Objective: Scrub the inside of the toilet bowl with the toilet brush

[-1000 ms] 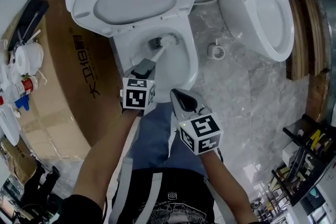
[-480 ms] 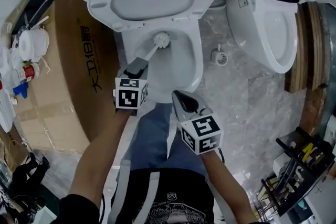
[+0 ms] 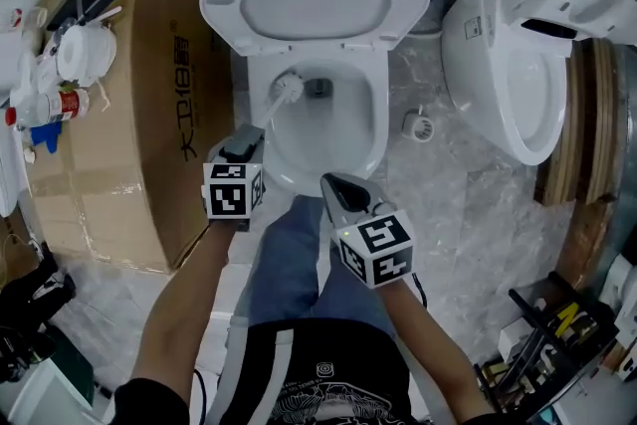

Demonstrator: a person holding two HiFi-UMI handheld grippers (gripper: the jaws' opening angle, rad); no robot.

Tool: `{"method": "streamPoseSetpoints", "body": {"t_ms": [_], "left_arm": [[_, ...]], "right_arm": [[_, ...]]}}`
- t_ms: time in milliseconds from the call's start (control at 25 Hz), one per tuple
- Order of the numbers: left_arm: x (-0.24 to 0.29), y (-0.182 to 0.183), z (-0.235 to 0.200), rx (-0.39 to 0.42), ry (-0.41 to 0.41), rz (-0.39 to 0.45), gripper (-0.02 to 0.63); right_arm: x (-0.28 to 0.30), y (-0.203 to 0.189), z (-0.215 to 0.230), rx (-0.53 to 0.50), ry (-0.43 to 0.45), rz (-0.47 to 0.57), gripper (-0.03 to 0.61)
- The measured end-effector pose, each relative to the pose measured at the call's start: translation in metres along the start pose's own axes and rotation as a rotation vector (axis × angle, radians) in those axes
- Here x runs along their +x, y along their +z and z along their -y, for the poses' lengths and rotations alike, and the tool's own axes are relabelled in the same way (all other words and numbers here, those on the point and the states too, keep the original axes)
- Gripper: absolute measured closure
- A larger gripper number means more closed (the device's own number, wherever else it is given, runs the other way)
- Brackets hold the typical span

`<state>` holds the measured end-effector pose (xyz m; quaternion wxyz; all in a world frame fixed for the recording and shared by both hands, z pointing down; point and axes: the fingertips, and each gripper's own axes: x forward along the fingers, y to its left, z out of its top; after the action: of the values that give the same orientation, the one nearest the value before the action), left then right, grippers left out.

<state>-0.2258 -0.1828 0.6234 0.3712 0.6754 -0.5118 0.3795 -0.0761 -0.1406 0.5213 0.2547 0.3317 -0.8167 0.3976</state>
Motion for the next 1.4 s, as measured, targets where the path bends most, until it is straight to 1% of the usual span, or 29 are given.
{"method": "streamPoseSetpoints", "body": {"t_ms": [200, 440, 760, 880, 1000, 1200, 1400], "left_arm": [[-0.012, -0.023, 0.006, -0.046, 0.044, -0.009, 0.463], [-0.025, -0.058, 0.024, -0.092, 0.070, -0.026, 0.463], [-0.040, -0.103, 0.060, -0.112, 0.082, -0.066, 0.463], [-0.043, -0.117, 0.078, -0.123, 0.074, -0.077, 0.463], [-0.043, -0.129, 0.093, -0.107, 0.061, -0.085, 0.463], [-0.042, -0.131, 0.118, -0.069, 0.039, -0.088, 0.463], [-0.027, -0.131, 0.143, -0.042, -0.014, -0.081, 0.463]], "right_arm": [[-0.013, -0.006, 0.006, -0.043, 0.013, -0.023, 0.581], [-0.026, -0.028, 0.009, -0.069, 0.035, -0.055, 0.581], [-0.040, -0.050, -0.003, -0.106, 0.081, -0.061, 0.581], [-0.042, -0.057, -0.008, -0.115, 0.103, -0.064, 0.581], [-0.043, -0.062, -0.014, -0.117, 0.123, -0.058, 0.581], [-0.044, -0.069, -0.019, -0.113, 0.143, -0.046, 0.581], [-0.050, -0.080, -0.014, -0.102, 0.124, -0.047, 0.581]]}}
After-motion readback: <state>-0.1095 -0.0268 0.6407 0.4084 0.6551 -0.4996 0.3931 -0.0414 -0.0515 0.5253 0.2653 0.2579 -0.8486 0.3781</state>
